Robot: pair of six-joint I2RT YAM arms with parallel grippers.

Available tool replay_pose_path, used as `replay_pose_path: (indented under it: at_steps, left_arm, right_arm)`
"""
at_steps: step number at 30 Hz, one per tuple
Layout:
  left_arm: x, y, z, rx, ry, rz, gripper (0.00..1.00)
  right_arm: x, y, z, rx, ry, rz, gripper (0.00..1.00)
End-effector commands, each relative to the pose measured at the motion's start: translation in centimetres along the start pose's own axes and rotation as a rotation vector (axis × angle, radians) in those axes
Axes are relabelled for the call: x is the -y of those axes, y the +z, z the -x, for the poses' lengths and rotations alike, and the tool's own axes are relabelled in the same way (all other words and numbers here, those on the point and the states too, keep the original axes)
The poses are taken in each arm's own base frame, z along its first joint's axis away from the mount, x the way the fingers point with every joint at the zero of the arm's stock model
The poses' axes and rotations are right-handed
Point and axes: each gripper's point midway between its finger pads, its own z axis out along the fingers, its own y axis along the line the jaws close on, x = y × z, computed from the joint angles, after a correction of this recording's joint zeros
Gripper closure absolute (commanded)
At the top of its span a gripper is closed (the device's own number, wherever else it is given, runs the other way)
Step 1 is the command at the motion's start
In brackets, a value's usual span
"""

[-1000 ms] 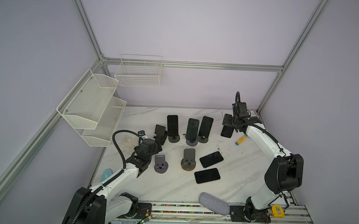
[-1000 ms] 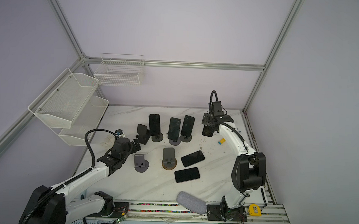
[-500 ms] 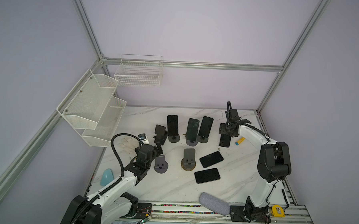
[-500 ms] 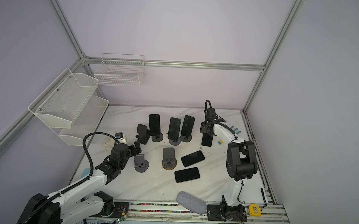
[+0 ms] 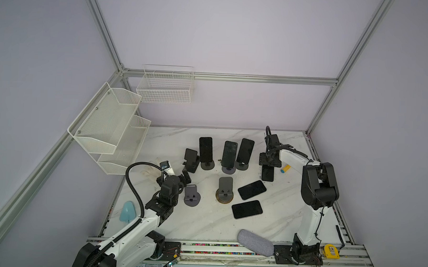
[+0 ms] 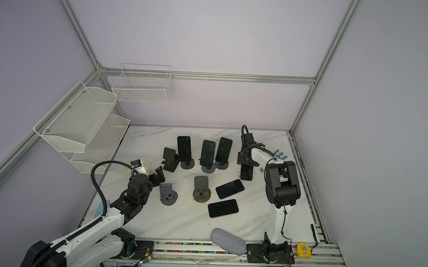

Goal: Remove the phone from the phone stand
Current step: Place the phone to the middle-right of the table.

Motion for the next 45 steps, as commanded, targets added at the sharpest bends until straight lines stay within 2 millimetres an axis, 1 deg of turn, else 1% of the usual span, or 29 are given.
replay_pose_path:
  at_steps: [1, 4, 9, 11, 14, 17, 20, 22, 24, 27, 31, 34, 37, 42, 45]
  left_arm:
    - [-0.4, -0.3, 0.6, 0.05, 0.031, 0.012, 0.0]
    - [-0.7, -0.2, 0.3, 0.048, 0.022, 0.027, 0.0]
    - [-0.5, 0.1, 0.2, 0.032, 0.041, 0.033, 0.0]
    - [-0.8, 0.1, 0.1, 0.033, 0.032, 0.043, 0.0]
    - [-0.5, 0.1, 0.2, 0.032, 0.04, 0.031, 0.0]
    - [-0.7, 0.1, 0.2, 0.035, 0.037, 0.043, 0.0]
    - [-0.6, 0.1, 0.3, 0.036, 0.035, 0.036, 0.0]
    - [-0.8, 0.1, 0.1, 0.03, 0.044, 0.047, 0.0]
    - [-1.0, 0.2, 0.0, 0.027, 0.047, 0.062, 0.0]
    - [-0.9, 0.2, 0.2, 0.024, 0.052, 0.06, 0.0]
    - [-1.2, 0.2, 0.0, 0.023, 0.05, 0.077, 0.0]
    - [-1.1, 0.3, 0.0, 0.02, 0.051, 0.074, 0.0]
    - [-1.3, 0.4, -0.2, 0.011, 0.054, 0.089, 0.0]
    - [-1.2, 0.5, -0.5, 0.006, 0.047, 0.084, 0.0]
    - [-1.4, 0.6, -0.7, 0.006, 0.04, 0.093, 0.0]
  right_arm:
    - [0.2, 1.1, -0.8, -0.035, -0.024, -0.007, 0.38]
    - [-0.1, 1.8, -1.1, -0.055, -0.03, 0.002, 0.38]
    - [-0.2, 2.5, -2.1, -0.078, -0.042, 0.012, 0.38]
    - [0.2, 2.8, -2.5, -0.086, -0.049, -0.003, 0.38]
    - [0.4, 3.1, -3.0, -0.095, -0.05, -0.01, 0.38]
    - [0.7, 3.1, -3.1, -0.095, -0.054, -0.03, 0.38]
    - [1.1, 3.1, -3.2, -0.094, -0.065, -0.045, 0.37]
    - [1.4, 3.3, -3.5, -0.104, -0.067, -0.067, 0.37]
    - [1.2, 3.8, -3.9, -0.12, -0.067, -0.056, 0.36]
    - [1.2, 4.2, -4.2, -0.125, -0.065, -0.053, 0.35]
    - [1.3, 4.4, -4.5, -0.132, -0.065, -0.064, 0.34]
    - [0.9, 4.4, -4.7, -0.129, -0.077, -0.034, 0.32]
    - [1.3, 4.6, -5.1, -0.149, -0.096, -0.052, 0.3]
    - [0.3, 5.1, -5.6, -0.173, -0.102, 0.003, 0.28]
    - [0.6, 5.4, -5.9, -0.184, -0.103, -0.016, 0.26]
